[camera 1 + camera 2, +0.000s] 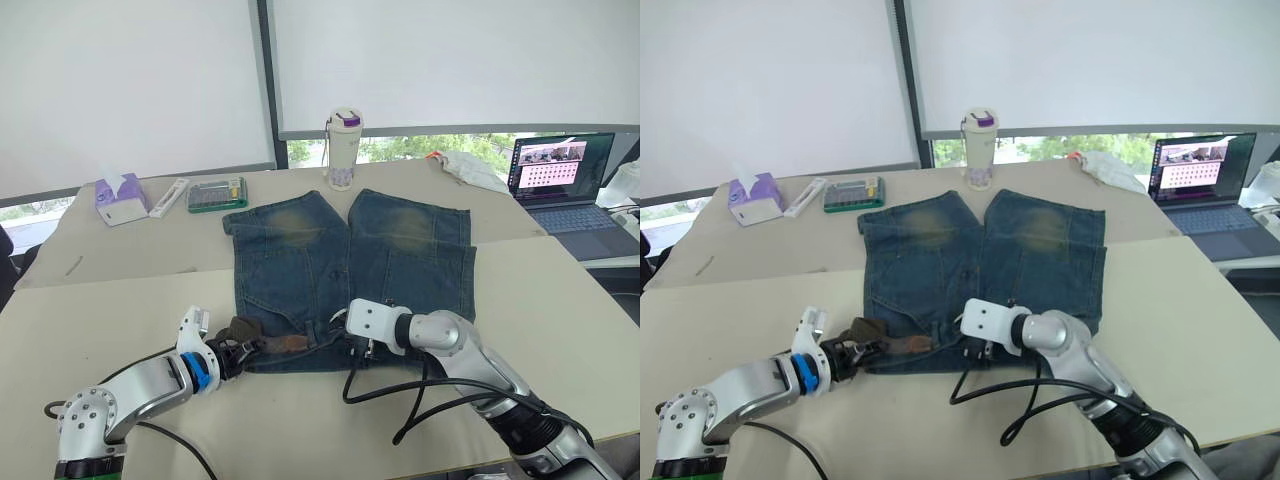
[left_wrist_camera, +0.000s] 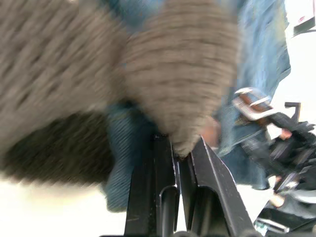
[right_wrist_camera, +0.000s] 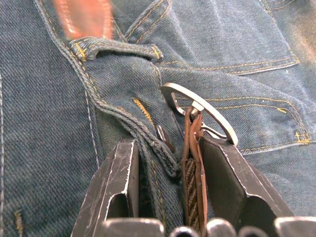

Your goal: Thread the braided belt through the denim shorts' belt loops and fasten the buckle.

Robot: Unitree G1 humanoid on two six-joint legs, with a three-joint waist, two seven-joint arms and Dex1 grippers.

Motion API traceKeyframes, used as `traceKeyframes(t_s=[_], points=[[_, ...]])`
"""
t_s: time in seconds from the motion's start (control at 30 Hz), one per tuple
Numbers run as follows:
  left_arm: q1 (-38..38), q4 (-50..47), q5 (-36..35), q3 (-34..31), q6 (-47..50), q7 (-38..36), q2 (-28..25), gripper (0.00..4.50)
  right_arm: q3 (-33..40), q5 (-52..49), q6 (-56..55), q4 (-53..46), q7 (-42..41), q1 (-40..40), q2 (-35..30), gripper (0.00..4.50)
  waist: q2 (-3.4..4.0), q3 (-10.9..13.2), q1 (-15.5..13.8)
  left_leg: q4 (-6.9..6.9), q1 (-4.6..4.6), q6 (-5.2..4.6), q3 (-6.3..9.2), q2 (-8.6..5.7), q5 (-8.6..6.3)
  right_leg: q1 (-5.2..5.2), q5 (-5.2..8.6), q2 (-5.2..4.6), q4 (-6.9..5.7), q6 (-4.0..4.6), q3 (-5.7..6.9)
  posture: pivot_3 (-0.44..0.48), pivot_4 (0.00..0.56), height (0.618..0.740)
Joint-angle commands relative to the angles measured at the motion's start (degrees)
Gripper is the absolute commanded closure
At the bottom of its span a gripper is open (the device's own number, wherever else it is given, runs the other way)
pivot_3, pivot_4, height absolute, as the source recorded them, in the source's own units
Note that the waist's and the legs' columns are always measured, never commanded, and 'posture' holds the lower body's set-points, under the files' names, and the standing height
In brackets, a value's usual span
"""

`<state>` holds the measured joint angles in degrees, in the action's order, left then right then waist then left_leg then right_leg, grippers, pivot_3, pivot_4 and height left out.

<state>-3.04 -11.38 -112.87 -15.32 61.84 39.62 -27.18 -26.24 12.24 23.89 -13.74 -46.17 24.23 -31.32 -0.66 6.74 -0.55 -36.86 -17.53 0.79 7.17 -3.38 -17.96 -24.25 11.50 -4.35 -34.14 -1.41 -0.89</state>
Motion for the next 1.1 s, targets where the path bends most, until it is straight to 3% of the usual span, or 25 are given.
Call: traceKeyframes(t_s=[0.03,0.3,0.53,0.83,1.1], points=[[-0.2,0.9,-0.1,0.4,-0.9,1.8,0.8,4.5,0.9,0.0,0.8,-3.6,-0.7,-0.3,-0.4,2.44,0.02,0.0,-0.1,0.0,0.0,0.0,0.0,-0.01,0.0,0.0,0.0,-0.01,0.0,0.0,0.0,0.0,0.15,0.74],[-3.7,4.4,-0.1,0.7,-2.7,2.2,6.5,4.5,0.8,-0.6,3.0,-5.8,-0.9,-0.8,0.0,2.44,0.06,0.0,-0.2,-0.01,0.0,-0.01,0.01,-0.05,0.0,0.05,0.0,-0.05,0.01,-0.01,0.01,0.0,0.15,0.74],[-5.8,6.7,-0.1,-0.6,-3.5,3.3,6.3,4.5,1.3,-0.7,3.9,-7.1,-1.2,-1.9,-0.6,2.44,0.07,0.0,-0.1,-0.01,-0.01,0.0,0.01,-0.02,0.0,0.03,0.0,-0.03,0.01,-0.01,0.02,0.0,0.15,0.74],[-9.7,0.4,6.1,6.4,-4.6,-0.2,-1.6,4.5,2.3,-0.9,4.6,-7.8,-1.3,-2.4,-0.9,2.44,0.06,0.0,-0.1,0.0,-0.02,0.0,0.01,-0.02,0.0,0.01,0.0,-0.02,0.01,-0.01,0.02,0.0,0.15,0.74],[-11.5,-2.7,2.7,6.9,-9.3,0.5,-3.0,4.5,2.3,-1.1,4.8,-7.6,-0.9,-2.8,0.0,2.44,0.07,0.0,-0.1,0.0,-0.03,0.0,0.01,0.01,0.0,-0.01,0.0,0.0,0.03,-0.01,0.02,0.0,0.15,0.74]])
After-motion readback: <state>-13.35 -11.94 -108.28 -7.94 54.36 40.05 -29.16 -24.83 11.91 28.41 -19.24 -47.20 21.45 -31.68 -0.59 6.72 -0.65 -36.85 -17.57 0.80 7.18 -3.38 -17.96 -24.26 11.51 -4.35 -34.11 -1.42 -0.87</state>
